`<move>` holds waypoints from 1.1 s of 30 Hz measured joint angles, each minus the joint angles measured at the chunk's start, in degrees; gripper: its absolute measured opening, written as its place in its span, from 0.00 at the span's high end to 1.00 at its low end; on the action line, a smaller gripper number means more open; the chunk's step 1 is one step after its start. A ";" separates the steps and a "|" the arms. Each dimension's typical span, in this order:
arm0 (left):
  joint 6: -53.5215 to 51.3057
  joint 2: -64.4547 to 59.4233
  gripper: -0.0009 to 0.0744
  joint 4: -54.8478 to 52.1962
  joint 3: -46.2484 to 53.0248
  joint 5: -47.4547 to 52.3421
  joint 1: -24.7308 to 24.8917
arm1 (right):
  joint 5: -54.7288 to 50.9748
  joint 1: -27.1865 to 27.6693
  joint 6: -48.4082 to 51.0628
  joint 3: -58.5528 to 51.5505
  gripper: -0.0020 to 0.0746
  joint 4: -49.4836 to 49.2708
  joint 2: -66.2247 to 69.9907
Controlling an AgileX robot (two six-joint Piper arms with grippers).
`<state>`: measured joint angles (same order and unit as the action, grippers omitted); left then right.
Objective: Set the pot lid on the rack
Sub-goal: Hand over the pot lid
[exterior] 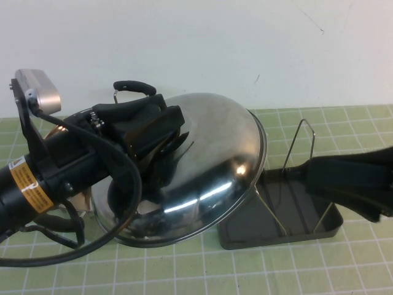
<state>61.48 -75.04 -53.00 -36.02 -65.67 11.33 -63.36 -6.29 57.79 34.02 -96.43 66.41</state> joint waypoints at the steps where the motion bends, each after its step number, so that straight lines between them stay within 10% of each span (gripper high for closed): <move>1: -0.10 0.00 0.58 0.00 0.00 0.00 0.00 | -0.12 -1.01 0.00 1.24 0.25 0.00 1.89; 15: -0.85 0.00 0.58 0.53 0.00 0.00 0.00 | 4.41 -13.63 3.47 19.23 0.27 0.00 17.98; 25: 2.08 0.00 0.55 2.92 0.00 -0.20 -0.21 | 4.42 -18.00 12.39 25.66 0.84 -0.42 19.79; 33: 2.19 0.00 0.39 2.21 0.00 0.40 -0.10 | 6.80 -18.10 16.10 26.13 0.88 0.56 19.79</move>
<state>63.67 -75.04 -50.79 -36.02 -65.27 11.23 -56.56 -24.39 73.89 60.14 -95.87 86.20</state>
